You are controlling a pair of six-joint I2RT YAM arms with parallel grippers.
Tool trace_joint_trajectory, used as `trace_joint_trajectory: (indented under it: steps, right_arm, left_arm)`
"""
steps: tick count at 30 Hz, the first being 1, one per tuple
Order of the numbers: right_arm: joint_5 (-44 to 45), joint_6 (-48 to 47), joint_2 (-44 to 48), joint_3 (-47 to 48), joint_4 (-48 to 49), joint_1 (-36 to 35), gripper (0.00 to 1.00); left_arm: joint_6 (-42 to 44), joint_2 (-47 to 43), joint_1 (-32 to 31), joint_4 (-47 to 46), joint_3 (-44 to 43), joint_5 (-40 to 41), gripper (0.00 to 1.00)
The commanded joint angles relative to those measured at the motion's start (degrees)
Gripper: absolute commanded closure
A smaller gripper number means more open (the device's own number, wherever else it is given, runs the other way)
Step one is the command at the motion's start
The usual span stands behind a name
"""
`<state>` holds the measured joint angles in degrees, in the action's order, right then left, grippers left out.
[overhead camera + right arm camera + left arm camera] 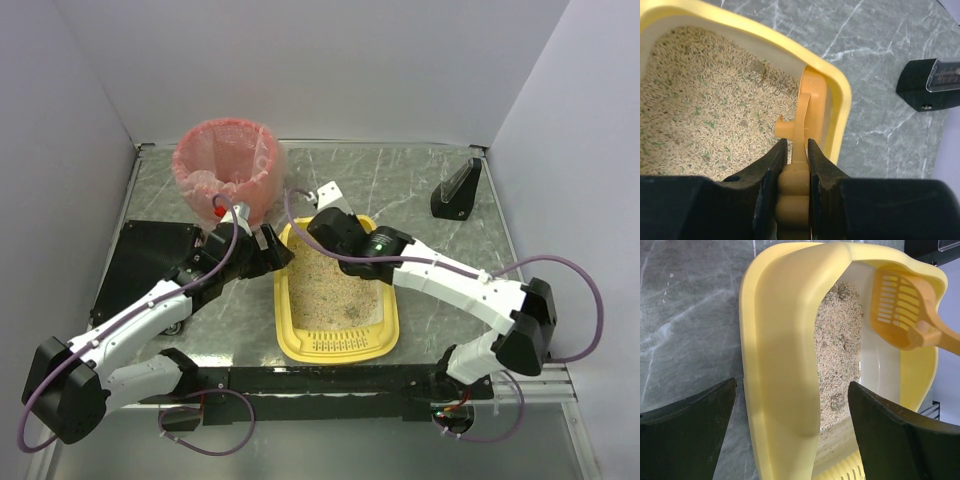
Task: Clean the litter box
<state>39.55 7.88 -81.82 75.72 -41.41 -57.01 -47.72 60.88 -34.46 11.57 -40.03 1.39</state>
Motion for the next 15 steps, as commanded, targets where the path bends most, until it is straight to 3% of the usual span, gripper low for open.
trace_joint_trajectory:
  steps: [1, 6, 15]
  right_arm:
    - [1.2, -5.1, -1.8, -0.7, 3.5, -0.4, 1.00]
    - [1.3, -10.5, -1.5, -3.3, 8.4, -0.1, 1.00]
    - [-7.3, -15.4, -4.0, -5.6, 14.4, 1.0, 1.00]
  left_arm:
    - [0.3, -0.1, -0.3, -1.2, -1.5, 0.5, 0.03]
    - [0.2, 0.6, -0.3, -0.6, -1.9, 0.9, 0.03]
    - [-0.2, 2.4, -0.3, -0.8, -2.2, 1.0, 0.03]
